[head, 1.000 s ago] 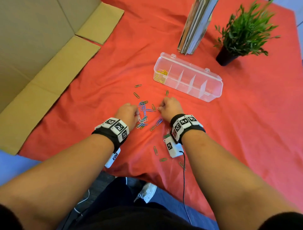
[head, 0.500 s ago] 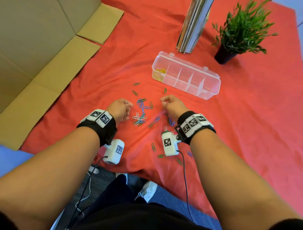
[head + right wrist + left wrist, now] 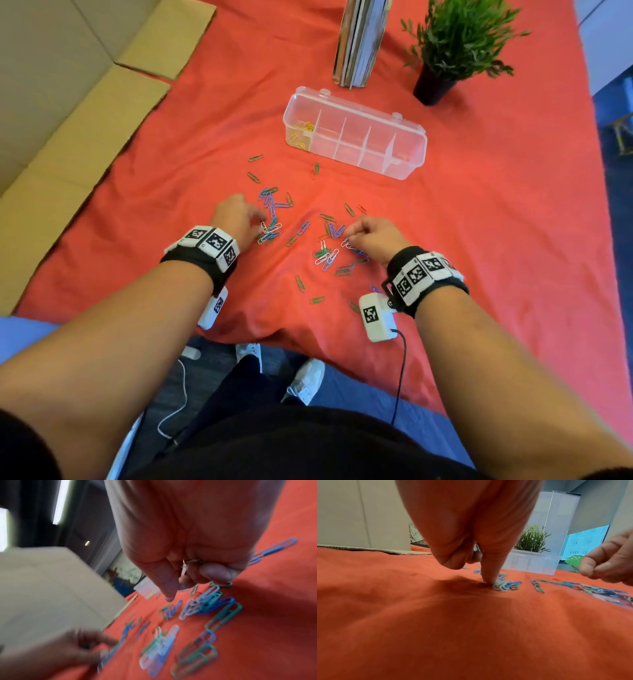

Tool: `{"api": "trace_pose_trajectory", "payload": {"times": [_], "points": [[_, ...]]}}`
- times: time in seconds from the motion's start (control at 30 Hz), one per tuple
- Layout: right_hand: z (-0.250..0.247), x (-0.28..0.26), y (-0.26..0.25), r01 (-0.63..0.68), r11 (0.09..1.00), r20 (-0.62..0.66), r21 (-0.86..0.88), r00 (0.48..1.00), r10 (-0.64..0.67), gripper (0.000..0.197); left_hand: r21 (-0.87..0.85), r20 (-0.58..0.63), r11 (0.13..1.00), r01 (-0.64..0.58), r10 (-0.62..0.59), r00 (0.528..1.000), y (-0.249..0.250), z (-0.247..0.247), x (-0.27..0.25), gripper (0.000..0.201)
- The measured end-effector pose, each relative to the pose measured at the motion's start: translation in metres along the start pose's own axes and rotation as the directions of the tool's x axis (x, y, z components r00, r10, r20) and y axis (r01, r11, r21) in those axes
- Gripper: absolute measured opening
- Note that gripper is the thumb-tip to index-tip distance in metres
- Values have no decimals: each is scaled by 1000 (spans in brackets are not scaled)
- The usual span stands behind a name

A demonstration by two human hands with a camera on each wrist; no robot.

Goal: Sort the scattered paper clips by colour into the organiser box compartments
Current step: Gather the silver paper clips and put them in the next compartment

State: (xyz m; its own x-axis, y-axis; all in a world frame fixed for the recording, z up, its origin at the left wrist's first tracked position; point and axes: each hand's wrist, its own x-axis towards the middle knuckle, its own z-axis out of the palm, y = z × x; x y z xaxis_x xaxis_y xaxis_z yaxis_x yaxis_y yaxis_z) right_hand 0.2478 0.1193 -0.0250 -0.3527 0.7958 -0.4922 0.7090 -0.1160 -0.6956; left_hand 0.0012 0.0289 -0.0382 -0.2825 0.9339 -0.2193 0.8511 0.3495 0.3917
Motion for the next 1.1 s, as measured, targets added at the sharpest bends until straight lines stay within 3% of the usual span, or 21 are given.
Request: {"api": "trace_pose_trajectory", "payload": {"times": [0.13,0.37,0.47,0.53,0.6,0.7,0.8,0.87,0.93,0.97,1.03,1.1], "points": [[20,-10,1,112,928,21,-354,993,-112,20,24,-28,999,37,-36,999,3,3,-7,16],[39,-11,3,167,863,-7,-476,981,-193,3,-116,-3,980,160,-161,987,1,4,-13,24],[25,-7,-3,104,970,-29,-221,993,-113,27,-262,9,939,222,-228,974,-1,-5,-14,17],[15,-8,-5,50,997,-35,51,998,-48,26,-378,75,890,256,-246,966,1,-9,-13,10],[7,-10,-4,18,972,-33,233,999,-10,21,-546,159,788,285,-237,958,6,-11,-14,19],[-2,-13,-9,-56,879,31,473,998,47,24,-768,251,549,330,-215,944,18,-12,-19,19],[-8,-18,-17,-222,668,185,710,975,127,18,-835,324,419,356,-148,935,34,-13,-21,23],[-10,-20,-19,-265,621,223,737,964,147,22,-848,387,321,421,-167,907,41,-15,-20,24],[-10,-19,-16,-235,696,157,679,972,175,24,-845,456,206,494,-207,866,45,-20,-20,22],[-11,-17,-13,-208,781,96,589,977,188,25,-841,482,156,518,-217,849,45,-22,-20,22],[-12,-13,-5,-133,962,-53,238,987,150,24,-842,503,89,533,-228,834,43,-25,-21,23],[-11,-10,1,-77,987,-155,-138,986,55,18,-853,491,60,518,-246,836,41,-26,-22,23]]}}
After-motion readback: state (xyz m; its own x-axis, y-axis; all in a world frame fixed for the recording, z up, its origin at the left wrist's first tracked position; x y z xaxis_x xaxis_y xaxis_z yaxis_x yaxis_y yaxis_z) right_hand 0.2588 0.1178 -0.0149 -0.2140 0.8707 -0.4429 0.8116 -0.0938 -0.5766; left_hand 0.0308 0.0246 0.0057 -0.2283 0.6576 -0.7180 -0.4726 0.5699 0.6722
